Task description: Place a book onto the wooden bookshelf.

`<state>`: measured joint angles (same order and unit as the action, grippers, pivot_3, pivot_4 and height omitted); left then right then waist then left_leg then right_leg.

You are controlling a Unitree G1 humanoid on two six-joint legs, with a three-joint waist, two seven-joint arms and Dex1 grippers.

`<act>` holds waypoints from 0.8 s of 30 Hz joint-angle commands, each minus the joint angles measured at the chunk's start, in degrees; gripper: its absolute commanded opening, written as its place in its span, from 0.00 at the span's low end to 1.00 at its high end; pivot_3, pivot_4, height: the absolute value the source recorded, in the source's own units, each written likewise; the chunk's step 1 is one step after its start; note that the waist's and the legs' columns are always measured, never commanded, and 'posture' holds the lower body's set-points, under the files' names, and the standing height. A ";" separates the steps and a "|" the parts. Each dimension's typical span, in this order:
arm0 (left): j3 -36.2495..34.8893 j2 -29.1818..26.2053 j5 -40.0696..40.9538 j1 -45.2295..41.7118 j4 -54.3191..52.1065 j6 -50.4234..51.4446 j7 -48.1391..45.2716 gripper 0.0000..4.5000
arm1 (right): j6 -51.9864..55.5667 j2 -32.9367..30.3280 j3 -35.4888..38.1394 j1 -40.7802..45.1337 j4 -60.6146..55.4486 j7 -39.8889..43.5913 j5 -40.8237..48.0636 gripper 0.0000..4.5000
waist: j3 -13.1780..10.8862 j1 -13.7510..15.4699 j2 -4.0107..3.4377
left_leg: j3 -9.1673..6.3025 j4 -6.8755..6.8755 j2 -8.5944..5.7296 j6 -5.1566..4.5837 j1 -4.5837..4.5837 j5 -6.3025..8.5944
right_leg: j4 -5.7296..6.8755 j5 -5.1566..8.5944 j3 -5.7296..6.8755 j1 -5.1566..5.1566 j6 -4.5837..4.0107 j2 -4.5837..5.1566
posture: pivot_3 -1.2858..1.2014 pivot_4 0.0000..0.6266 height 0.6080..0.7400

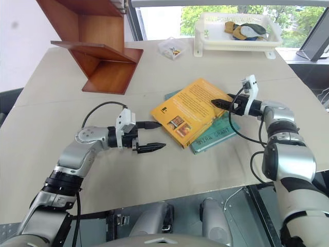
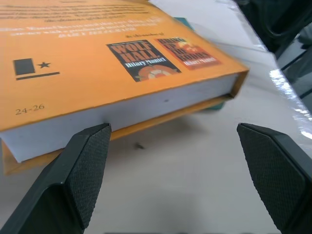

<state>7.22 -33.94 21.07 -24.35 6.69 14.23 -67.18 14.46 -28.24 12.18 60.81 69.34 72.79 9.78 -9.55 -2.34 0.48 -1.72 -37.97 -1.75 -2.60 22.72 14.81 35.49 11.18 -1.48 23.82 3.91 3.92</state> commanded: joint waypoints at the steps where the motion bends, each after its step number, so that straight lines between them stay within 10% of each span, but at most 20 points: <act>1: -1.28 0.34 -2.09 -3.05 4.34 -3.80 0.40 0.99 | 3.02 -1.68 0.30 -2.09 -6.71 4.07 2.69 1.00 | 0.00 0.08 0.00 | -0.02 0.00 0.00 0.00 0.00 0.00 | 0.00 0.00 0.02 0.00 0.00 0.00 | 0.52 0.24 1.00; 24: -2.74 9.09 -11.81 -25.36 38.35 -17.43 7.98 0.99 | 31.81 -7.09 3.68 -33.37 -64.56 -5.30 22.96 1.00 | 0.02 1.91 0.04 | -0.10 -0.33 -0.09 -0.16 0.15 0.09 | 0.28 0.00 0.14 0.05 0.03 0.06 | 0.52 0.24 1.00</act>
<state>5.02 -26.53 8.85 -47.10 44.93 -1.54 -59.90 44.96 -35.50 16.09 27.35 9.29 67.43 29.42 -9.53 -0.43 0.53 -1.84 -38.30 -1.85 -2.76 22.89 14.90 35.77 11.18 -1.33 23.87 3.95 3.99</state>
